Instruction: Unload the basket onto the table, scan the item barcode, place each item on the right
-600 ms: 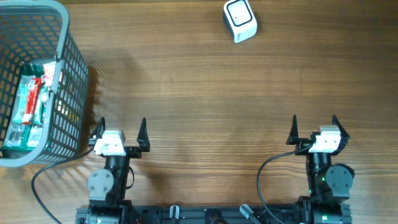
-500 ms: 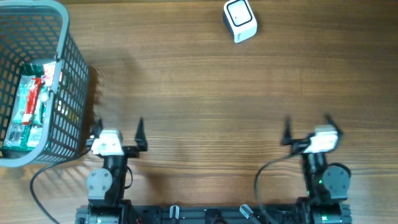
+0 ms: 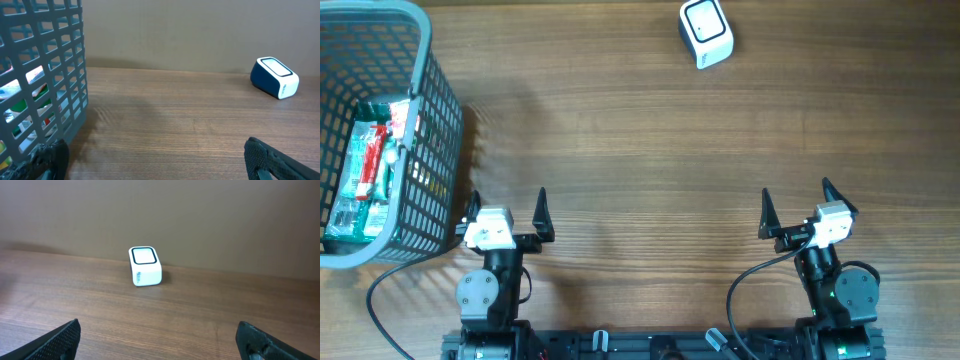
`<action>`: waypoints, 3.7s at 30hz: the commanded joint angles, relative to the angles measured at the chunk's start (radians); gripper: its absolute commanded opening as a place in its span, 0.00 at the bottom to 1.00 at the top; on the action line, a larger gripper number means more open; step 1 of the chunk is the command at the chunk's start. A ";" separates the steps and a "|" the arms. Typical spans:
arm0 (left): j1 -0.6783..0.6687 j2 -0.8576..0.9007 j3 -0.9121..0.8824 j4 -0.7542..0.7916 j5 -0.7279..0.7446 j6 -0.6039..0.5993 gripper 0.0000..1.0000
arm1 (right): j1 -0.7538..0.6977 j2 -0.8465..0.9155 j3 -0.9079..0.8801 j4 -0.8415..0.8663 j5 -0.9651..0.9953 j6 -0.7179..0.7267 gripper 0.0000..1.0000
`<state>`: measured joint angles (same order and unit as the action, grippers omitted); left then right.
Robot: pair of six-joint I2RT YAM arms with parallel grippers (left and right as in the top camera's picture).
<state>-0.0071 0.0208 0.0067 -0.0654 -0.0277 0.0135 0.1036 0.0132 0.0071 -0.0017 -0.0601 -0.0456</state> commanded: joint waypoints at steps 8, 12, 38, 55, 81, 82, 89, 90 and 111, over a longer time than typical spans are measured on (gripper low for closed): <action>0.005 0.003 -0.001 -0.007 0.011 0.002 1.00 | 0.004 0.005 -0.002 0.003 -0.018 0.020 1.00; 0.005 0.003 -0.001 -0.007 0.011 0.002 1.00 | 0.004 0.005 -0.002 0.003 -0.018 0.020 1.00; 0.005 0.003 -0.001 -0.007 0.011 0.002 1.00 | 0.004 0.005 -0.002 0.003 -0.018 0.020 1.00; 0.005 0.003 -0.001 -0.007 0.011 0.002 1.00 | 0.004 0.005 -0.002 0.003 -0.018 0.020 1.00; 0.005 0.009 0.119 0.045 0.201 -0.002 1.00 | 0.004 0.005 -0.002 0.003 -0.018 0.020 1.00; 0.005 0.019 0.179 -0.002 0.216 -0.003 1.00 | 0.004 0.005 -0.002 0.003 -0.018 0.020 1.00; 0.005 0.284 0.705 -0.369 0.310 -0.021 1.00 | 0.004 0.005 -0.002 0.003 -0.018 0.019 1.00; 0.005 0.328 0.765 -0.405 0.319 -0.021 1.00 | 0.004 0.005 -0.002 0.003 -0.018 0.020 1.00; 0.034 1.235 1.632 -0.695 0.061 -0.166 1.00 | 0.004 0.005 -0.002 0.003 -0.018 0.020 1.00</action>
<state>-0.0044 1.2762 1.6150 -0.8005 0.2283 -0.0166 0.1043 0.0170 0.0063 -0.0010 -0.0639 -0.0452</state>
